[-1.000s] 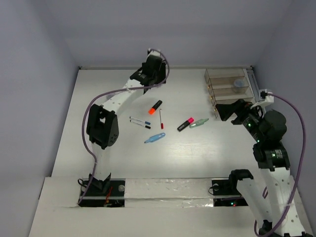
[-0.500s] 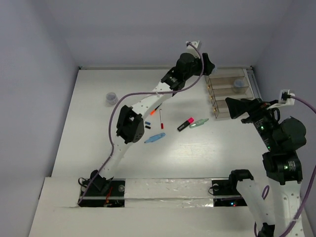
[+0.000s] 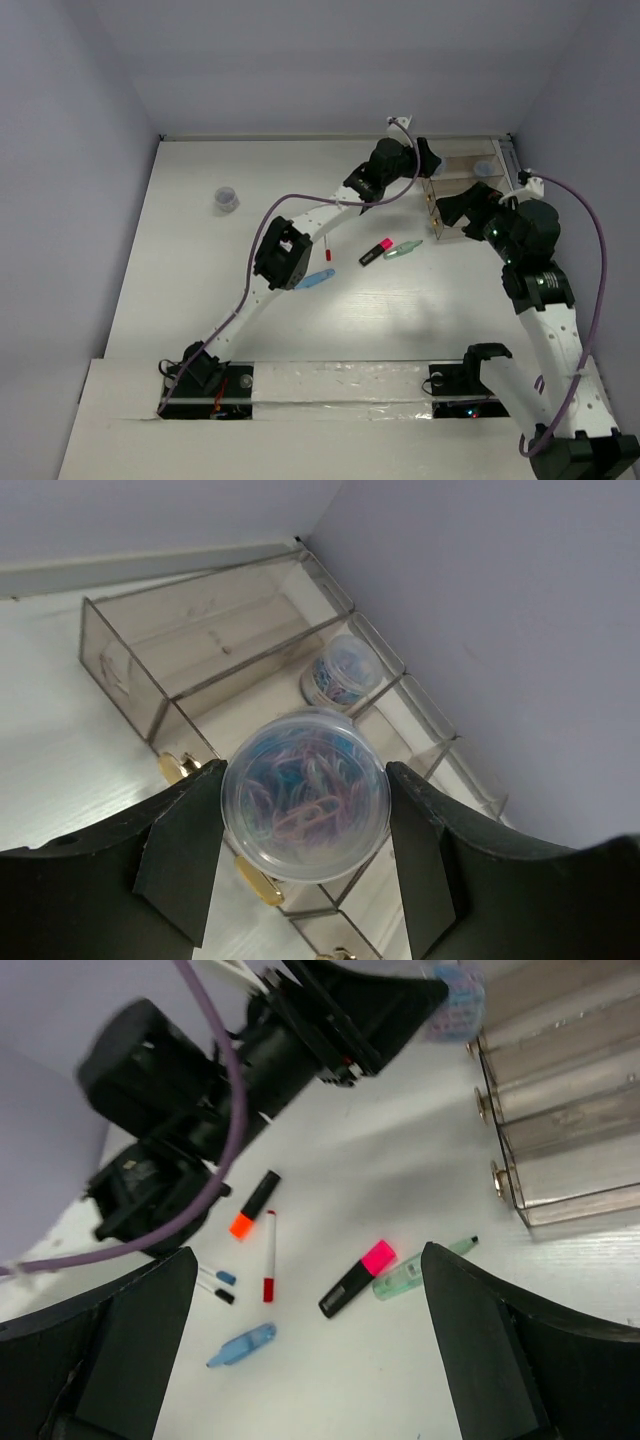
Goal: Sort the stationery into containers
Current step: Place the stationery at the center of the board.
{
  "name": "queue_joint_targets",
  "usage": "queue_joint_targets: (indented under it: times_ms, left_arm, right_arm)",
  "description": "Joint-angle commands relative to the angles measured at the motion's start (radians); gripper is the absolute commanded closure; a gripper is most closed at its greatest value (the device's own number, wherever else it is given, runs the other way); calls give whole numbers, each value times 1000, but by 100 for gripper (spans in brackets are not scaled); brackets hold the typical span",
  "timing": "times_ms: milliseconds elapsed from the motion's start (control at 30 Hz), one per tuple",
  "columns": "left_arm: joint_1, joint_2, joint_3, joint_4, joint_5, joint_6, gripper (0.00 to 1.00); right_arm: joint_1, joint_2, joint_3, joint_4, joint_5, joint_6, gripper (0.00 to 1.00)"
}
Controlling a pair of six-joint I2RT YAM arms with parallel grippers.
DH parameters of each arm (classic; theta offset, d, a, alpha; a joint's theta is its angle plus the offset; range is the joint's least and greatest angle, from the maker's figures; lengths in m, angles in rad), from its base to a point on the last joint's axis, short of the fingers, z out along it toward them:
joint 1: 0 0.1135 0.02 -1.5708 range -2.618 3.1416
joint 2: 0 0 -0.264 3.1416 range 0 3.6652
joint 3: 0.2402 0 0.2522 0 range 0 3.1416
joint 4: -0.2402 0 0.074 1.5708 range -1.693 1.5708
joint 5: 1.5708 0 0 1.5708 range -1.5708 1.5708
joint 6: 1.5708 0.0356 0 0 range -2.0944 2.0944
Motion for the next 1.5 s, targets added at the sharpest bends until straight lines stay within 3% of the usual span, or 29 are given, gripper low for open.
queue_joint_targets:
  times_ms: [0,100,267,300,367,400,433,533,900,1167,1400,1467]
  left_arm:
    - [-3,-206,-37,66,-47,95,60]
    - [6,-361,-294,28,-155,199,60]
    - [31,-493,-472,-155,-238,283,60]
    - [45,-500,-491,-176,-234,293,60]
    - [66,-489,-511,-266,-217,308,60]
    - [66,-489,-511,-267,-217,308,60]
    - [66,-486,-526,-270,-216,311,60]
    - [66,-496,-578,-221,-173,300,60]
    - [100,-388,-488,-374,-160,290,54]
    - [109,-407,-585,-328,-176,284,12]
    - [176,-574,-667,-239,-107,218,1]
    - [215,-678,-730,-184,-65,182,1]
  right_arm:
    - [-3,35,3,78,-45,-32,0]
    - [-3,72,-18,97,-58,-54,0]
    - [-3,183,-51,217,-145,-35,2]
    - [-3,208,-52,234,-163,-23,10]
    - [35,271,-49,274,-182,-26,40]
    - [35,288,-49,274,-182,-34,40]
    - [45,303,-43,268,-157,-43,54]
    - [45,334,-17,263,-93,-78,71]
    - [121,560,92,200,-88,-192,50]
    - [164,681,129,249,-22,-189,35]
    - [173,771,170,260,-19,-212,33]
    - [193,819,196,257,-16,-216,27]
